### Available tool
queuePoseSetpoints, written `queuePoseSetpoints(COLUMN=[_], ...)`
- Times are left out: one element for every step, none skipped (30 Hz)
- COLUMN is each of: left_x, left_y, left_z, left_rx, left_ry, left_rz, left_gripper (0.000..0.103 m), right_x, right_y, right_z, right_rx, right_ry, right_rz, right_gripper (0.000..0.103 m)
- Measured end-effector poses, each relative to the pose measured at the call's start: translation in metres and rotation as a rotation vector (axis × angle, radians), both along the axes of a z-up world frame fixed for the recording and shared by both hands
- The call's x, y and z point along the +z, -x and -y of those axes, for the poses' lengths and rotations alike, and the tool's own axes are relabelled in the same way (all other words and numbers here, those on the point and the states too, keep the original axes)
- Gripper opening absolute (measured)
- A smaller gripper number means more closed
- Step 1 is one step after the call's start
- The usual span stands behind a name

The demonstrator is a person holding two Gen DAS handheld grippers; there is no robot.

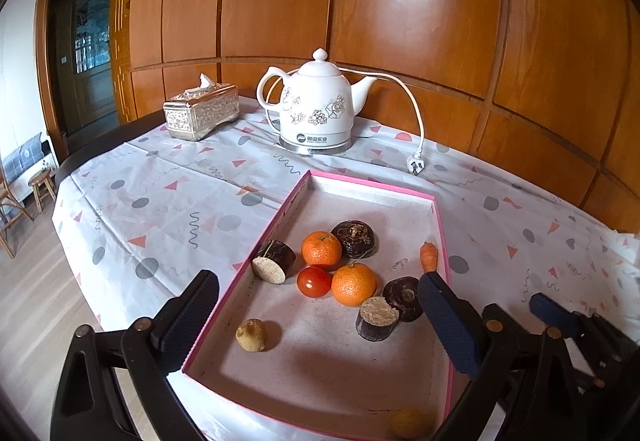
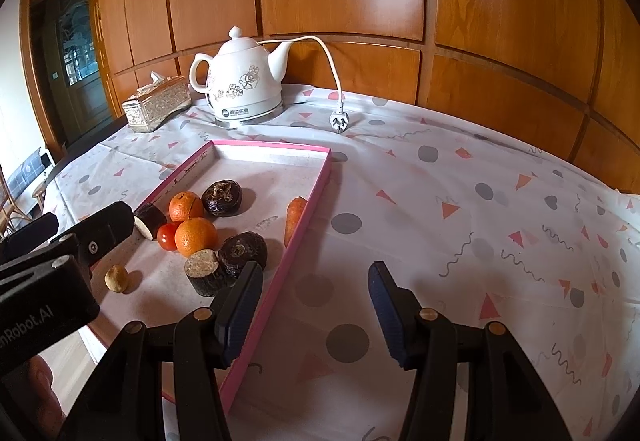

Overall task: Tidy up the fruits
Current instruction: 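Withdraw both open grippers back from the tray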

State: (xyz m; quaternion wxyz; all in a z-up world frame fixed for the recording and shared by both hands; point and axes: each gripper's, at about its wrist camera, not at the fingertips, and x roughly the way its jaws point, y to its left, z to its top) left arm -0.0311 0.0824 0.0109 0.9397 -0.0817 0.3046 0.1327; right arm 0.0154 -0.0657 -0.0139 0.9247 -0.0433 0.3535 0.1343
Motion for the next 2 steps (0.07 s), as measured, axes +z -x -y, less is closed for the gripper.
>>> queuePoseSetpoints(left_x=[0.0000,0.0000], left_y=[-0.0001,-0.0004], left_z=[0.0003,0.0009], left_rx=[-0.006,-0.014], left_ry=[0.008,0.017], left_rz=[0.001,0.000], left_gripper=[0.100,0.101], right_x=[0.0001,0.0007], right_y=[-0.0005,-0.0015], right_z=[0.0017,0.0043], right_rx=[-0.003,-0.008], right_ry=[-0.001,-0.003], right_rz=[0.000,0.000], right_gripper=[0.056,0.056])
